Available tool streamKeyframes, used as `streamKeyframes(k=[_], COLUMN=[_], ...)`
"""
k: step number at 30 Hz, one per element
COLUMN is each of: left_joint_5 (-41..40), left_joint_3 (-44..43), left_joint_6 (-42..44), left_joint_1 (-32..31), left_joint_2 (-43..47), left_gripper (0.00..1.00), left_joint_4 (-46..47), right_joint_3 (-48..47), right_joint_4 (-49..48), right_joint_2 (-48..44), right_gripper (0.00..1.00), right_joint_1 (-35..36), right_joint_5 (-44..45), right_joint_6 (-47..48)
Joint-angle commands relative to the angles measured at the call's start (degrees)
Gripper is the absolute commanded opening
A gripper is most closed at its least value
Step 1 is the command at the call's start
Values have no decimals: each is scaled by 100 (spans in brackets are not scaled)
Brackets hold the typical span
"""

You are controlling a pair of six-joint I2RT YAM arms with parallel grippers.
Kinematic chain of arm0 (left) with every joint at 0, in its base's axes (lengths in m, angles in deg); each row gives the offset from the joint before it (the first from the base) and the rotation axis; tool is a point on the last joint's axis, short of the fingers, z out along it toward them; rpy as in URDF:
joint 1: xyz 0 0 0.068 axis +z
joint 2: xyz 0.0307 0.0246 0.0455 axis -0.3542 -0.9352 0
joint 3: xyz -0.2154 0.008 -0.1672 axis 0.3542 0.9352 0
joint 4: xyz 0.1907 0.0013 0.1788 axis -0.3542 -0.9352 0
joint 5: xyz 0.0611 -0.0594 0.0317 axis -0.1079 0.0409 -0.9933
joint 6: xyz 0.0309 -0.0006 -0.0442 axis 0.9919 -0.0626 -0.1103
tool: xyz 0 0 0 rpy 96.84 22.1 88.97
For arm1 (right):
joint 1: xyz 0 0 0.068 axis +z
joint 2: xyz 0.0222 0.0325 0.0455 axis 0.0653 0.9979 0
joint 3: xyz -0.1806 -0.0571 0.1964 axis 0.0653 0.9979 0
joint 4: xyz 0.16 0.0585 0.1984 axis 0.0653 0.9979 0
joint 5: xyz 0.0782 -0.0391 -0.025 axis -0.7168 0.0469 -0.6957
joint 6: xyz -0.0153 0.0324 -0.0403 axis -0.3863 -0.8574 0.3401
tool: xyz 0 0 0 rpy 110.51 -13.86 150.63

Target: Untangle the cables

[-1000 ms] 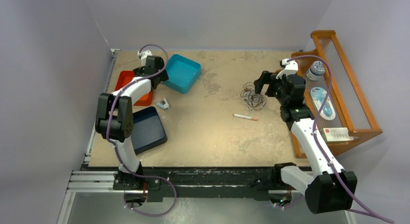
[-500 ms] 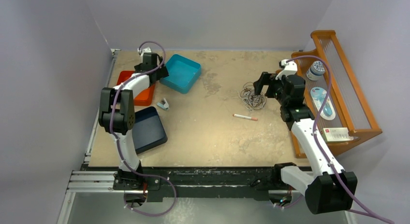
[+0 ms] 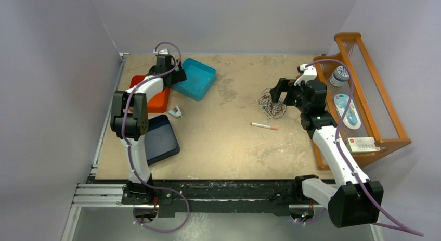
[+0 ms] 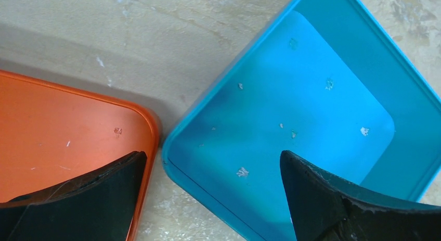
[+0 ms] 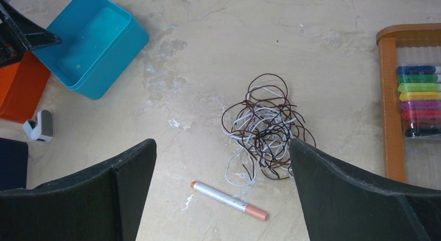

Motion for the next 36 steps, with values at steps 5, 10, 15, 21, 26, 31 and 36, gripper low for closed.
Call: streamKeyframes(k=[5, 10, 15, 21, 26, 31, 36], left_joint_5=[276, 410, 488, 588, 760, 516, 329], left_joint_3=[-177, -2, 111, 192, 536, 714, 1152], left_joint_6=[198, 190, 162, 26, -151, -128, -242], left_joint_1=[-351, -501, -704, -1000, -1120, -1435, -1546], left_joint_2=[24, 70, 175, 230, 404, 587, 968], left_gripper=[100, 100, 100, 100, 100, 100, 100], left_joint_4=[6, -2, 6, -12, 133, -43, -110], right_joint_3=[-17, -3, 2, -19, 58, 32, 38], right_joint_4=[-416, -473, -524, -533, -596, -625, -641], right_joint_2=[54, 47, 17, 26, 20, 97, 121], right_gripper=[100, 100, 99, 99, 100, 99, 99], right_joint_1=[24, 26, 25, 26, 26, 24, 25], right_joint_5=[-228, -318, -315, -356, -427, -512, -480], right_joint_6=[36, 41, 97, 98, 71, 4, -22])
